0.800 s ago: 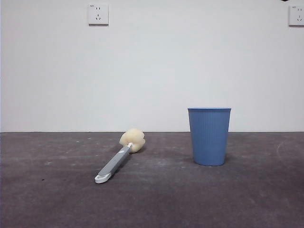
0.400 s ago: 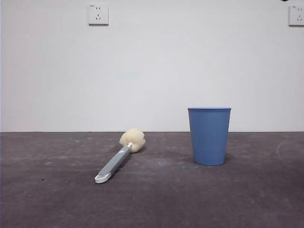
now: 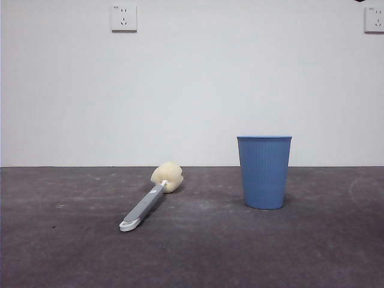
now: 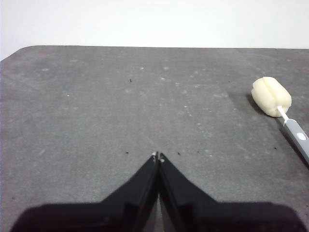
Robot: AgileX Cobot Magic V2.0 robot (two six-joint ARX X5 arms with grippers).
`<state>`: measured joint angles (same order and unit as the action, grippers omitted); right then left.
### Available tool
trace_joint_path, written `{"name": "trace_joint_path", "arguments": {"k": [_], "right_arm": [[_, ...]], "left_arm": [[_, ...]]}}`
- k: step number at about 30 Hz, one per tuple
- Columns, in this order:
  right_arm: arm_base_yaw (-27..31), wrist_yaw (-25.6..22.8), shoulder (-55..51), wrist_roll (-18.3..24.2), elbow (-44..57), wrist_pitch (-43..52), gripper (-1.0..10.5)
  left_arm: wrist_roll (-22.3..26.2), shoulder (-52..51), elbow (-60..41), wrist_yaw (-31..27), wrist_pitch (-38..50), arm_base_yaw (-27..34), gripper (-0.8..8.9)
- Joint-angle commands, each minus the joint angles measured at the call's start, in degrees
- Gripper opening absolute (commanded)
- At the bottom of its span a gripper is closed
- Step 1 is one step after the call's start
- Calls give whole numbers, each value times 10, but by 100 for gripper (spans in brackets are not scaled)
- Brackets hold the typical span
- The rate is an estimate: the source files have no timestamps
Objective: Pick up the cup brush,pick up the cup,insert the brush into the cup,clean the cup,put the cup brush back,put the cup back to the fixed position on the table
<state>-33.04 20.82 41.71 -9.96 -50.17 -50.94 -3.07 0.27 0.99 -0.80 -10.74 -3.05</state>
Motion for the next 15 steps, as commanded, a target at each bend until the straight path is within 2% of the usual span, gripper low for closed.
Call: {"name": "trace_joint_path", "arguments": {"k": [1, 10, 15], "right_arm": [[-1, -1, -1, -5, 0, 3, 1], [-1, -2, -2, 1, 0, 4, 2], [27, -57, -19, 125, 2, 54, 1]], "left_arm": [[-3, -2, -8, 2, 1, 2, -3], [-3, -2, -8, 2, 1, 2, -3], [-3, -2, -8, 2, 1, 2, -3]]}}
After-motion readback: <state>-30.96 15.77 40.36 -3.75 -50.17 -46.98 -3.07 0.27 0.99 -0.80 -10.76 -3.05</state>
